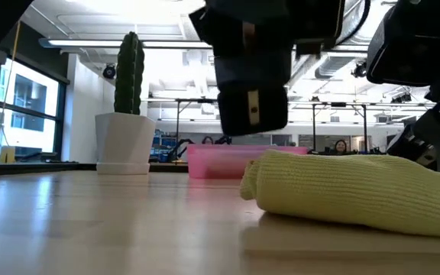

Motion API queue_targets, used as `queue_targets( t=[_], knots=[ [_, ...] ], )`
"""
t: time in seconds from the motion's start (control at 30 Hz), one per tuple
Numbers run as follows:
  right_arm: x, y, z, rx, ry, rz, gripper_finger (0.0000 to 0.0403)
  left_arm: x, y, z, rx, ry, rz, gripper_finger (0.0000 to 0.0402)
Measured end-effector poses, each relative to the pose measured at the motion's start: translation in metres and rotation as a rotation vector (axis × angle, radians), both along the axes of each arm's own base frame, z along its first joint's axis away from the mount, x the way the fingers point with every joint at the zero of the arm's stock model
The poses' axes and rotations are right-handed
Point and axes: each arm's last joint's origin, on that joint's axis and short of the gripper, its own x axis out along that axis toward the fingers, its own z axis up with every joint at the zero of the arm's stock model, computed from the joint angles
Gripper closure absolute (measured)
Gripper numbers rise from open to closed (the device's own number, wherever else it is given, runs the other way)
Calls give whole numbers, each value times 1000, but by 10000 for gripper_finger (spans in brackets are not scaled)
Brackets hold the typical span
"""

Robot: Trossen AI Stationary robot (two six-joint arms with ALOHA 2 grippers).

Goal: Roll microfiber towels into tight, uniform cylinder then place into a basket
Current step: Roll the yellow microfiber cloth

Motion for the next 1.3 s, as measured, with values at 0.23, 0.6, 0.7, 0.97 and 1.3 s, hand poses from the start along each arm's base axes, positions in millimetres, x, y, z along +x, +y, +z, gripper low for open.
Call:
queue_targets(
  t=[0.23, 0.6, 0.7, 0.97, 1.3],
  knots=[
    [0, 0, 0, -9, -3, 12, 378, -5, -31, 9, 195, -119, -39, 300],
    [1, -2, -1, -12, 5, 7, 378, -25, -91, 3, 724, -210, -4, 300],
    [1, -3, -1, -12, 5, 3, 378, -40, -104, 6, 829, -157, 0, 300],
    [9, -11, 0, 12, -9, -34, 378, -88, -125, 46, 1077, -88, 32, 300],
    [18, -19, 2, 50, -32, -57, 378, -106, -134, 31, 1065, -219, 221, 300]
  ],
)
